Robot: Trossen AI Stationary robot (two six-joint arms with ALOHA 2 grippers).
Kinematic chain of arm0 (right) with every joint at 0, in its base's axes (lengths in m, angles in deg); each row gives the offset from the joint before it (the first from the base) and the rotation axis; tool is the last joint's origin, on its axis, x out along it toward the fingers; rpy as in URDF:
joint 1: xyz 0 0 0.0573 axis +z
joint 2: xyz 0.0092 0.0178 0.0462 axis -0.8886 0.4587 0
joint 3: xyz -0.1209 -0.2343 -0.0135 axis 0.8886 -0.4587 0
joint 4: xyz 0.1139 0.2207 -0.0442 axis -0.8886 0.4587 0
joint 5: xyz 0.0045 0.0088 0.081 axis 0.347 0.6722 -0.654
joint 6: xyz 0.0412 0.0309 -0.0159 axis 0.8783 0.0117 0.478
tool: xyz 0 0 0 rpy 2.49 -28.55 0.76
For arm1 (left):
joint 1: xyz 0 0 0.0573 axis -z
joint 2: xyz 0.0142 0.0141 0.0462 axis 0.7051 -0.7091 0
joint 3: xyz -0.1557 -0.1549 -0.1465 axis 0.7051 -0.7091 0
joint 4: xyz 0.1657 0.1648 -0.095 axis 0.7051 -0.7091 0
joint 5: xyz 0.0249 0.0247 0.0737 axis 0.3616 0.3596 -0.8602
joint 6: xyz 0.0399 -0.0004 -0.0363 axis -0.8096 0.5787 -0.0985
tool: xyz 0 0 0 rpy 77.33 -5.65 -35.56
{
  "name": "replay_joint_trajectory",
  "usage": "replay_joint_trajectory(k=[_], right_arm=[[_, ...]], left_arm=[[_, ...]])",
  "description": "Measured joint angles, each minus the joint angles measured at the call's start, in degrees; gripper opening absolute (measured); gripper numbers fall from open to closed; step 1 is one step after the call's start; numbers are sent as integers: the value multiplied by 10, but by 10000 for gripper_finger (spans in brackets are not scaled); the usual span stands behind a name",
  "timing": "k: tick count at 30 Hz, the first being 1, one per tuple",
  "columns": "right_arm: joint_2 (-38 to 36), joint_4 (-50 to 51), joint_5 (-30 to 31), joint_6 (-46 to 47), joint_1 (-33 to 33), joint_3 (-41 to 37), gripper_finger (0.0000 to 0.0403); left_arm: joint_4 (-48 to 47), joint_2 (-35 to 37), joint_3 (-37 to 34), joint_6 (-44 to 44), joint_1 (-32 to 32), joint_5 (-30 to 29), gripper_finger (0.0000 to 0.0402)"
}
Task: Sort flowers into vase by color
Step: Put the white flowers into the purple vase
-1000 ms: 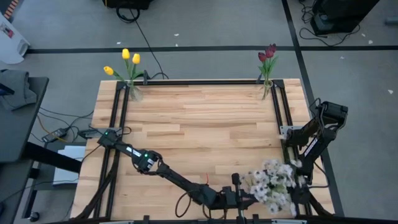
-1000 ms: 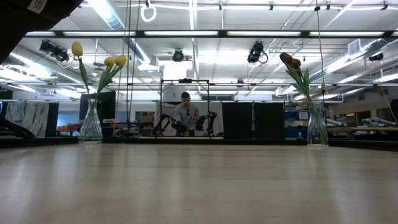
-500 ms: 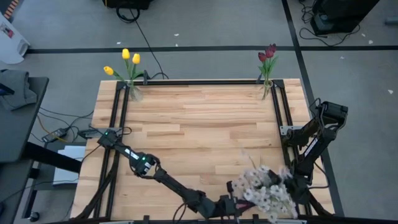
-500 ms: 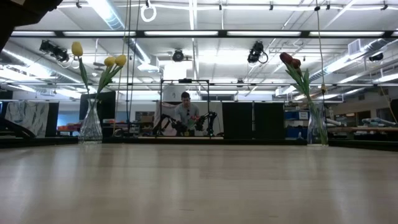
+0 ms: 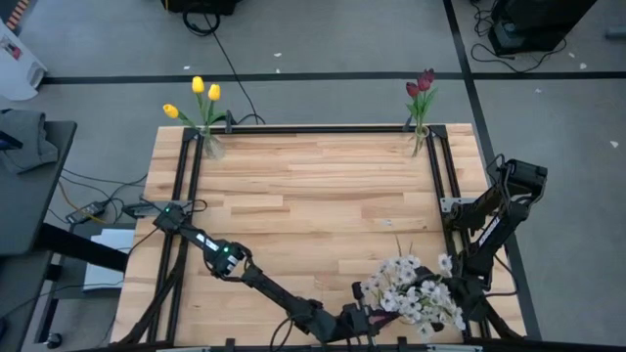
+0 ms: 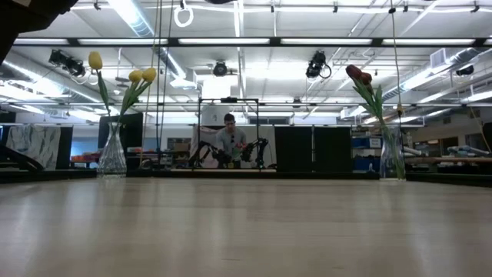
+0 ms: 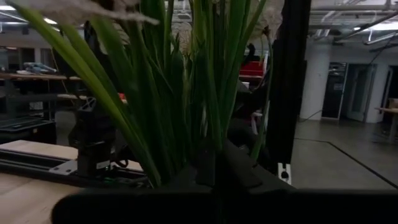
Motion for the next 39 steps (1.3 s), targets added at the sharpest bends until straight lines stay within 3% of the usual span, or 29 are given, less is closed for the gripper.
replay_joint_trajectory(k=[5, 16, 23, 34, 39], right_arm=[[0, -1, -4, 1, 0, 0, 296], [0, -4, -4, 1, 0, 0, 296], [0, -4, -4, 0, 0, 0, 296], [0, 0, -4, 0, 0, 0, 296], [0, 5, -4, 0, 0, 0, 296]], left_arm=[[19, -1, -1, 1, 0, -6, 38], [46, -1, 4, 0, 0, -2, 205], [46, -1, 7, 0, 9, -5, 277], [45, 0, 7, -33, 29, -137, 322], [59, 0, 7, -32, 35, -149, 323]])
